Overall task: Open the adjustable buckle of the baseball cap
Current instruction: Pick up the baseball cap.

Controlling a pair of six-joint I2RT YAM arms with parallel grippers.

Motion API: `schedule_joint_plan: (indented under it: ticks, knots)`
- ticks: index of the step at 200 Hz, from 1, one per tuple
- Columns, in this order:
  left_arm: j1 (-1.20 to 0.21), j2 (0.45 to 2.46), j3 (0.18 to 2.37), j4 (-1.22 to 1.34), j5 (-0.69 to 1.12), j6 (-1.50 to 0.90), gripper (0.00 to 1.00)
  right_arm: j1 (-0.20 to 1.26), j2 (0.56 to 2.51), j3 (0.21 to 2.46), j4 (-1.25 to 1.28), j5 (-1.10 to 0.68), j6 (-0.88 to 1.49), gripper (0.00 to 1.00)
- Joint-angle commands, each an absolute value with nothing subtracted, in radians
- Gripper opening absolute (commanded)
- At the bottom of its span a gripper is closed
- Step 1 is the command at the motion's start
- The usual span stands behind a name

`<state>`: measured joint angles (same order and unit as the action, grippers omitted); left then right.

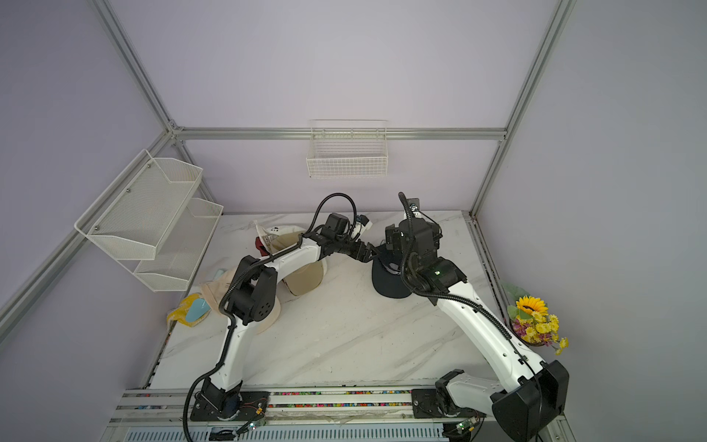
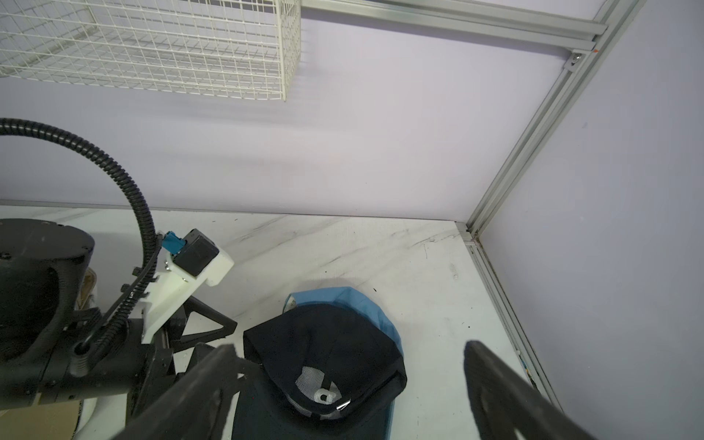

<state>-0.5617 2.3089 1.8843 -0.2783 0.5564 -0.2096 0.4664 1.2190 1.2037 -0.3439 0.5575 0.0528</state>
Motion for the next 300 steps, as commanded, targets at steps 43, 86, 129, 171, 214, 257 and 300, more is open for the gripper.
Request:
schedule_joint_plan:
  ticks: [43, 86, 129, 171, 214, 257, 300]
  knots:
    - [-0.584, 2.319, 1.851, -0.286, 0.584, -0.218, 0.69, 0.460, 1.189, 1.191, -0.317, 0.534, 0.092, 0.95]
    - [-0.592, 2.346, 1.888, -0.285, 0.604, -0.229, 0.52, 0.460, 1.189, 1.182, -0.308, 0.528, 0.095, 0.95]
    - [-0.595, 2.363, 1.909, -0.283, 0.595, -0.238, 0.28, 0.461, 1.185, 1.171, -0.303, 0.529, 0.094, 0.95]
    - [-0.595, 2.350, 1.919, -0.264, 0.601, -0.245, 0.07, 0.461, 1.186, 1.161, -0.297, 0.517, 0.100, 0.95]
    - [-0.590, 2.273, 1.882, -0.267, 0.592, -0.226, 0.00, 0.460, 1.188, 1.159, -0.292, 0.511, 0.100, 0.95]
    - [-0.560, 2.099, 1.770, -0.270, 0.568, -0.218, 0.00, 0.460, 1.199, 1.158, -0.290, 0.512, 0.094, 0.95]
    - [-0.530, 1.888, 1.646, -0.360, 0.493, -0.155, 0.00, 0.460, 1.238, 1.154, -0.293, 0.526, 0.065, 0.96]
